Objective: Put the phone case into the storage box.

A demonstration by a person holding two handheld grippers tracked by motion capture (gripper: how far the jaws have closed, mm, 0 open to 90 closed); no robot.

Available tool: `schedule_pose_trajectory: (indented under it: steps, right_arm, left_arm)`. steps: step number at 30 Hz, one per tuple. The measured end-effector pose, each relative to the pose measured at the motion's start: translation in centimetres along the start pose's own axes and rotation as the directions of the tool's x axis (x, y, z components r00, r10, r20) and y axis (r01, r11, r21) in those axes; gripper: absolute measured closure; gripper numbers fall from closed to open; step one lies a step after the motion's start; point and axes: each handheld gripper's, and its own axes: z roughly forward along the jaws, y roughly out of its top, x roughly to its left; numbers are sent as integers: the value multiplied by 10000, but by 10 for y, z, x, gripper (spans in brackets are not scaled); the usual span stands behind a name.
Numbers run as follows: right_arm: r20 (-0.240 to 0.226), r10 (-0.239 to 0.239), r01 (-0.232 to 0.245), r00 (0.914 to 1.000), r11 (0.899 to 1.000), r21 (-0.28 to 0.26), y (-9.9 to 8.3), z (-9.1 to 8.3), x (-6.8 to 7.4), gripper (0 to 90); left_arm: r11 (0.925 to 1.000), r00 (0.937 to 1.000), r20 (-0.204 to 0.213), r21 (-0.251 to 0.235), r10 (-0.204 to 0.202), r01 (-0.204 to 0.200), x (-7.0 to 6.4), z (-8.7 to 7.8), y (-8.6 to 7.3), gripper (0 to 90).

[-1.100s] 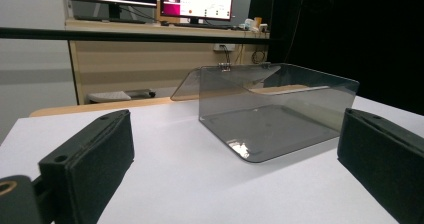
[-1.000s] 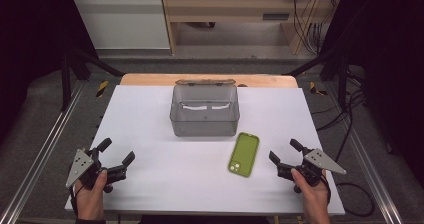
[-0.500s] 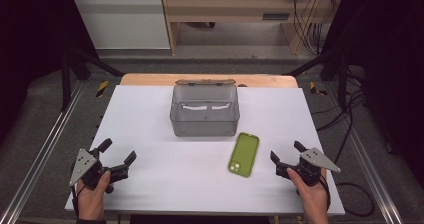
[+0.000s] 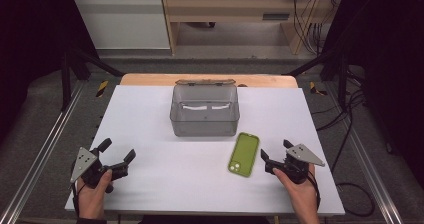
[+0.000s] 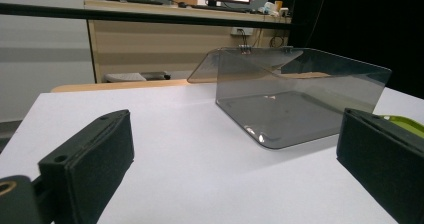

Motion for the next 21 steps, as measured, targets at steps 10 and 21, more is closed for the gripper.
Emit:
schedule_pose_trajectory:
  steps: [10, 21]
  right_arm:
    - [-606, -300, 353, 9977, 9954, 885, 5, 10, 19, 145]
    - [-1232, -551, 721, 9909, 9879, 1376, 7, 19, 40, 359]
  left_arm:
    - [9997, 9994, 307, 198, 151, -157, -5, 4, -1, 14]
    - [9992, 9988, 422, 319, 246, -260, -8, 5, -1, 16]
